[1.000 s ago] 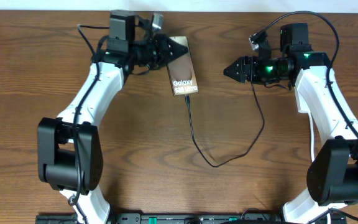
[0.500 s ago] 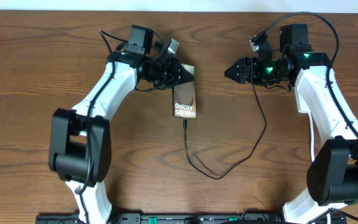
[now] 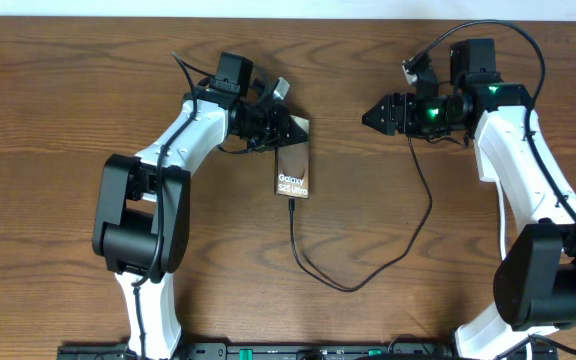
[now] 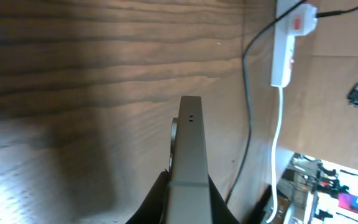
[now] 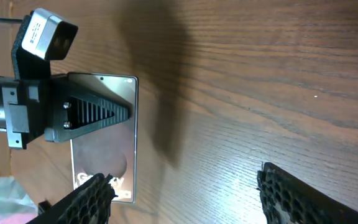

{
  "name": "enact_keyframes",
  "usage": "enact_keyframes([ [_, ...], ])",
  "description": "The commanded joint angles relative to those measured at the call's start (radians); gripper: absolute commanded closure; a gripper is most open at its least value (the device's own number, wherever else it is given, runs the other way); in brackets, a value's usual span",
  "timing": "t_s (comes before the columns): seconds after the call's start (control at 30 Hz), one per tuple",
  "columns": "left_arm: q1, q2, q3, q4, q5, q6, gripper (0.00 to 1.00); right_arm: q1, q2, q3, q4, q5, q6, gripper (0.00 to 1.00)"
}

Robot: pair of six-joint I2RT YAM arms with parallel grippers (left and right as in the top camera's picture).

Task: Plug charger to phone and switch on socket
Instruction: 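Lower the phone with the left gripper onto the table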

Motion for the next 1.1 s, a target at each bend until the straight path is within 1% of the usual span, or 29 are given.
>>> enact_keyframes([
  [0.0,-0.006,0.017,0.024,0.002,-0.025,0.019,0.93,0.017,-0.026,0.016,-0.004,0.019,-0.019,0.25],
  [0.37,-0.027,0.096,0.024,0.012,-0.038,0.016,0.93,0.037,-0.026,0.017,-0.004,0.019,-0.026,0.24],
  [0.53,-0.029,0.100,0.024,0.021,-0.040,0.016,0.93,0.037,-0.026,0.017,-0.004,0.019,-0.025,0.24],
  [0.63,-0.029,0.100,0.024,0.022,-0.074,0.015,0.93,0.037,-0.026,0.017,-0.003,0.019,-0.025,0.24],
  [0.9,-0.035,0.110,0.024,0.024,-0.092,0.007,0.93,0.038,-0.026,0.017,-0.004,0.019,-0.025,0.24],
  [1.07,-0.036,0.114,0.024,0.024,-0.093,-0.030,0.93,0.038,-0.026,0.017,-0.004,0.019,-0.025,0.23],
])
